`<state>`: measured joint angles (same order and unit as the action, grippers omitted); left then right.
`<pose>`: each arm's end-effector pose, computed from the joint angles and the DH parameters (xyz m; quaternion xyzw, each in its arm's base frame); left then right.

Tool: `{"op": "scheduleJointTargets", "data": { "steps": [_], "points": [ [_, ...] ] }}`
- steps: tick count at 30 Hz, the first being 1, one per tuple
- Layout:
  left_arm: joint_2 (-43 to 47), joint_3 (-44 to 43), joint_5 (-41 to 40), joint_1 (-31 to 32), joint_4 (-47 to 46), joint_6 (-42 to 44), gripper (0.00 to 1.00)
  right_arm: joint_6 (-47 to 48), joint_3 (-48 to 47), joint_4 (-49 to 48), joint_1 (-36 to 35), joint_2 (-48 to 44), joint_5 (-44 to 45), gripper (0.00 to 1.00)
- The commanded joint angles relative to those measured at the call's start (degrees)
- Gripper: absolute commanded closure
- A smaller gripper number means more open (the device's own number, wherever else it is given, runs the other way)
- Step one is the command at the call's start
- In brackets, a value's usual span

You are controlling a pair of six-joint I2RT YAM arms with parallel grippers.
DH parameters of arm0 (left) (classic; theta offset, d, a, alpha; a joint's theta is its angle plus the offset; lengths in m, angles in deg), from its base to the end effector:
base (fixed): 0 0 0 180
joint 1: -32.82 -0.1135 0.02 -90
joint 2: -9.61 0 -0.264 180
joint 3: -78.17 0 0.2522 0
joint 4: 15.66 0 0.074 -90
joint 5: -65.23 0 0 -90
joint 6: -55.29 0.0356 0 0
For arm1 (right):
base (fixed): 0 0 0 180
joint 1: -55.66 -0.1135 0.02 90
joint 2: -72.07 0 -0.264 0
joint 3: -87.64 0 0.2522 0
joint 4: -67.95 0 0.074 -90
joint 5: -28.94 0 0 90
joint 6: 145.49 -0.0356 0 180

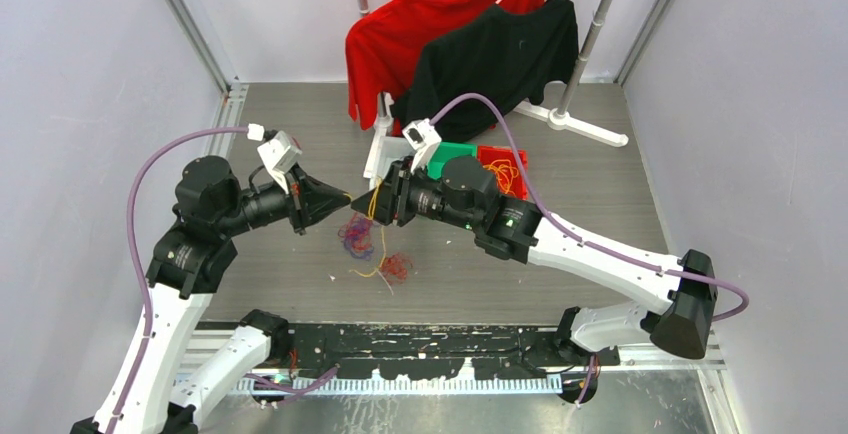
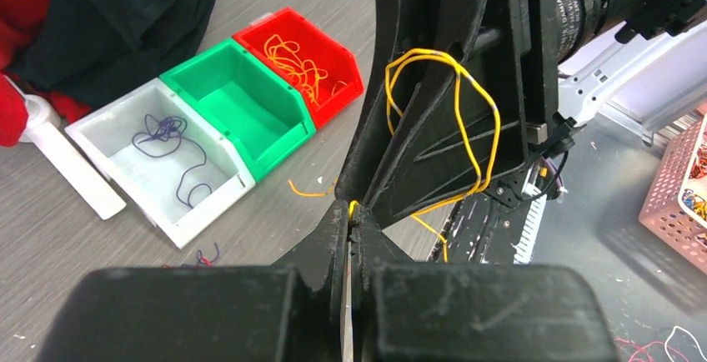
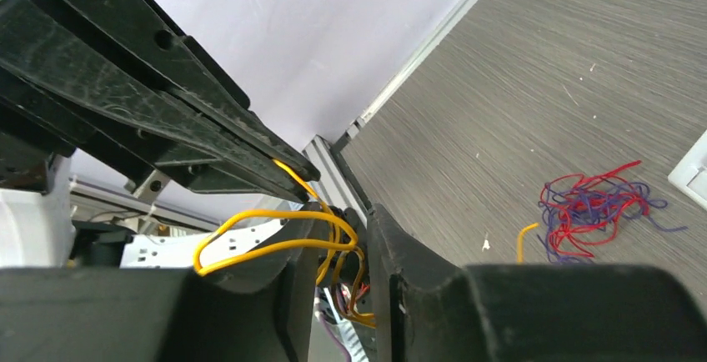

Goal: Untangle the cables

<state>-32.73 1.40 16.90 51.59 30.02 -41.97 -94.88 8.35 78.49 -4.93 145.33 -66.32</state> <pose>0.1169 -0.0647 0.4143 0.2969 0.6962 -0.4014 0.5158 0.1464 0.2663 0.3842 -0.1656 0.7154 0.5410 0.4101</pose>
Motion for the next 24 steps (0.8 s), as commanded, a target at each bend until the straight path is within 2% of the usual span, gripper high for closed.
{"op": "scheduleJointTargets", "data": {
  "steps": [1, 8, 9, 12, 13, 14, 16, 17, 19, 21, 24],
  "points": [
    [0.6, -2.6, 3.3, 0.2, -2.4, -0.7, 1.0, 3.6, -3.7, 2.2, -0.2, -0.8, -3.5, 0.66],
    [0.5, -2.8, 3.1, 0.3, -1.8, 0.3, 1.0, 5.6, -6.5, 5.8, -0.2, -1.2, -7.0, 0.7],
    [0.6, -2.7, 2.9, 0.3, -1.8, 0.3, 1.0, 5.4, -6.6, 5.7, -0.2, -1.4, -7.3, 0.73],
    [0.5, -2.7, 2.9, 0.2, -2.2, -0.6, 1.0, 5.9, -7.9, 7.1, -0.2, -0.9, -7.2, 0.97],
    [0.3, -2.9, 3.0, 0.3, -2.3, -0.8, 0.99, 6.5, -9.0, 9.4, -0.2, -0.4, -6.1, 0.99],
    [0.2, -3.2, 2.9, 0.3, -2.3, -0.9, 0.9, 7.5, -10.5, 12.4, -0.1, 0.1, -4.7, 0.99],
    [0.0, -4.3, 2.6, 0.3, -1.3, 0.6, 0.58, 10.9, -14.8, 22.2, 0.9, 1.5, -1.0, 0.99],
    [0.0, -4.9, 2.2, 0.3, -0.4, 1.4, 0.48, 13.1, -17.0, 27.7, 1.7, 2.4, 2.2, 0.99],
    [-0.1, -5.8, 0.3, 0.3, 1.5, 3.1, 0.4, 16.0, -20.3, 37.2, 4.8, 4.2, 7.9, 0.99],
    [0.1, -6.3, -2.1, 0.3, 3.5, 5.1, 0.24, 18.9, -21.5, 44.7, 8.8, 5.4, 16.5, 0.99],
    [0.3, -6.9, -5.7, 0.3, 6.0, 6.9, 0.1, 22.8, -19.4, 48.8, 14.1, 5.9, 30.6, 0.99]
  ]
}}
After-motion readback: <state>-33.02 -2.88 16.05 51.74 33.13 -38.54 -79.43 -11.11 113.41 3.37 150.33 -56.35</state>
